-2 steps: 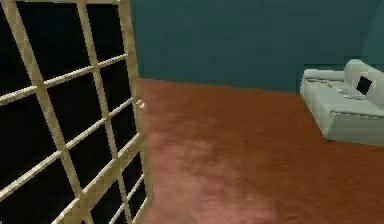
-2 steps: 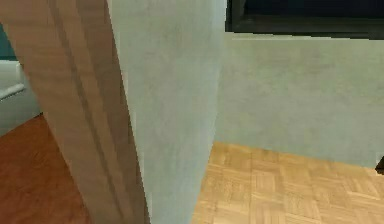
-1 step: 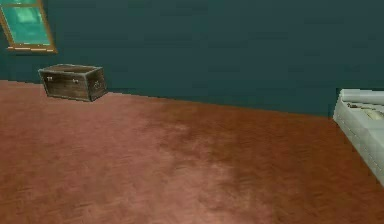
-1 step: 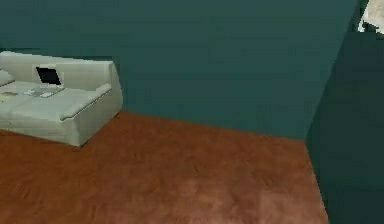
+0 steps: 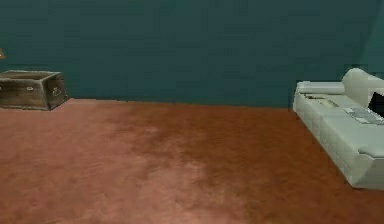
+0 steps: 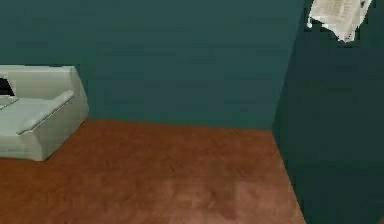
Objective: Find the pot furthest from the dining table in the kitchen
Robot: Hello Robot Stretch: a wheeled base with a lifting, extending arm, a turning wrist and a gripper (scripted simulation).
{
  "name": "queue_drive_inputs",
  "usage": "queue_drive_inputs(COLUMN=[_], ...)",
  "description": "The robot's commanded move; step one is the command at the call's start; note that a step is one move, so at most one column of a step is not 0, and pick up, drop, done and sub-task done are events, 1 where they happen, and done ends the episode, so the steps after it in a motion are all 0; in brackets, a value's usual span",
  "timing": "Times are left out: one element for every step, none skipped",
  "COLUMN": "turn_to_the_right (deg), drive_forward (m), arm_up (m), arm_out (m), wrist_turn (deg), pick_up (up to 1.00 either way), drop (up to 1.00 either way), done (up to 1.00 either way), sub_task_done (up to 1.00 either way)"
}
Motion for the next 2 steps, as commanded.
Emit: queue_drive_inputs(turn_to_the_right=[0.0, 6.0], drive_forward=[0.15, 0.0], arm_up=[0.0, 0.0], arm_out=[0.0, 0.0], wrist_turn=[0.0, 0.0], pick_up=[0.0, 0.0], drop=[0.0, 0.0], done=[0.0, 0.0], sub_task_done=[0.0, 0.0])
